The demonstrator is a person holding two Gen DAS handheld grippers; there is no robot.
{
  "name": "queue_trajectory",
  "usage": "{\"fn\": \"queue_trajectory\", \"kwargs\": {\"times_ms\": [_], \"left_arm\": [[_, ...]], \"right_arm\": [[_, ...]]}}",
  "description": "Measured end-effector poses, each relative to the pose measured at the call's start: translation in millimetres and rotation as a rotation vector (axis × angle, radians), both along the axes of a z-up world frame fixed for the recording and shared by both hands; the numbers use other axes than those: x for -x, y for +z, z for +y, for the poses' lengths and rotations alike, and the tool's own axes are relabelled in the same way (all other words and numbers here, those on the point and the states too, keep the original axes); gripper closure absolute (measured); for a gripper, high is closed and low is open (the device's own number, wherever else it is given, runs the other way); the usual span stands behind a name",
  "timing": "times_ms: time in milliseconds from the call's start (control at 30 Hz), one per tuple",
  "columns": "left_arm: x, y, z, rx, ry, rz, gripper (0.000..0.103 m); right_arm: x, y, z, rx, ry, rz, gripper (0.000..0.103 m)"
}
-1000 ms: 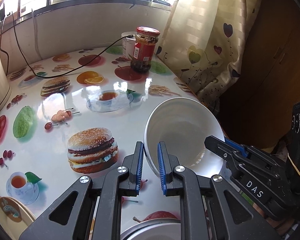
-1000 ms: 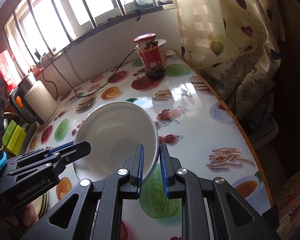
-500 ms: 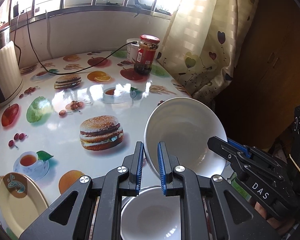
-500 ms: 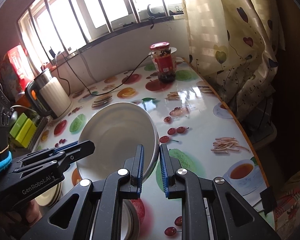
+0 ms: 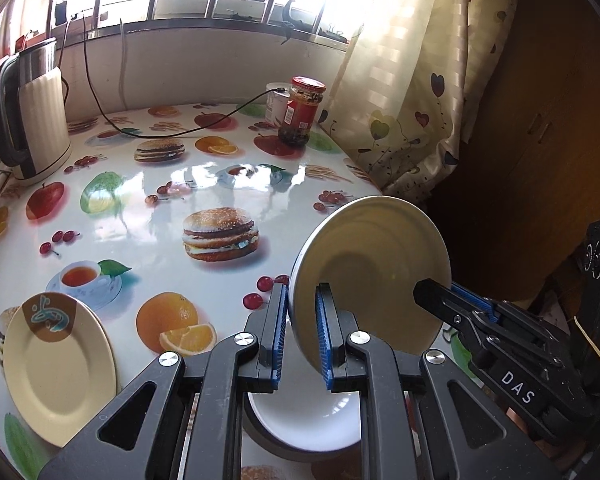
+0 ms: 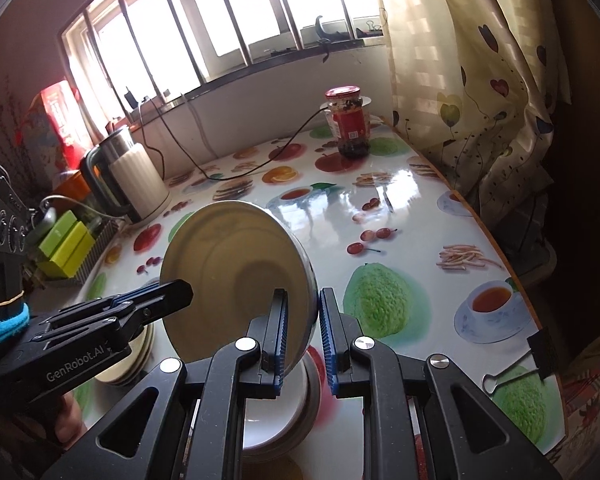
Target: Organize plates and bowls
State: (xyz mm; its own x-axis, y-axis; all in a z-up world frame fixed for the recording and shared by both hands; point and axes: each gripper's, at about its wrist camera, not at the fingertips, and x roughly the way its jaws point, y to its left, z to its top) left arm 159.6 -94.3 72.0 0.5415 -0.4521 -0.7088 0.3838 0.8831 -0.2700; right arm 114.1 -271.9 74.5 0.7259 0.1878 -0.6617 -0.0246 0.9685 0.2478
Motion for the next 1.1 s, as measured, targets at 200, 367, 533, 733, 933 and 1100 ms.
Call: {"fn": "queue_trajectory", "kwargs": {"times_ms": [200,367,533,733,933,1100], "left_arm": [[12,1,8,0.008,0.013,0.001,0.088],[19,-7,15,0.009,0.019,0.026,0.088],[25,-18,21,0.002,0.03,0.055,0.088],[30,-28,28,0.002,0.044,0.077,0.088],[30,-39,28,-0.013,0.049,0.107,0.088],[29,-42,27,-0.015,0.046,0.115,0.088]], "right_arm": [[13,-2,6,-0.009,0.012,0.004,0.087],[22,-6,11,-0.017,0.022,0.017,0.087],[27,-14,16,-0.023,0.034,0.036,0.087],[28,-26,22,-0.028,0.045,0.071,0.087],[27,-37,26,-0.014,0.052,0.099,0.085],[26,-41,26,-0.011,0.049,0.112,0.084]]}}
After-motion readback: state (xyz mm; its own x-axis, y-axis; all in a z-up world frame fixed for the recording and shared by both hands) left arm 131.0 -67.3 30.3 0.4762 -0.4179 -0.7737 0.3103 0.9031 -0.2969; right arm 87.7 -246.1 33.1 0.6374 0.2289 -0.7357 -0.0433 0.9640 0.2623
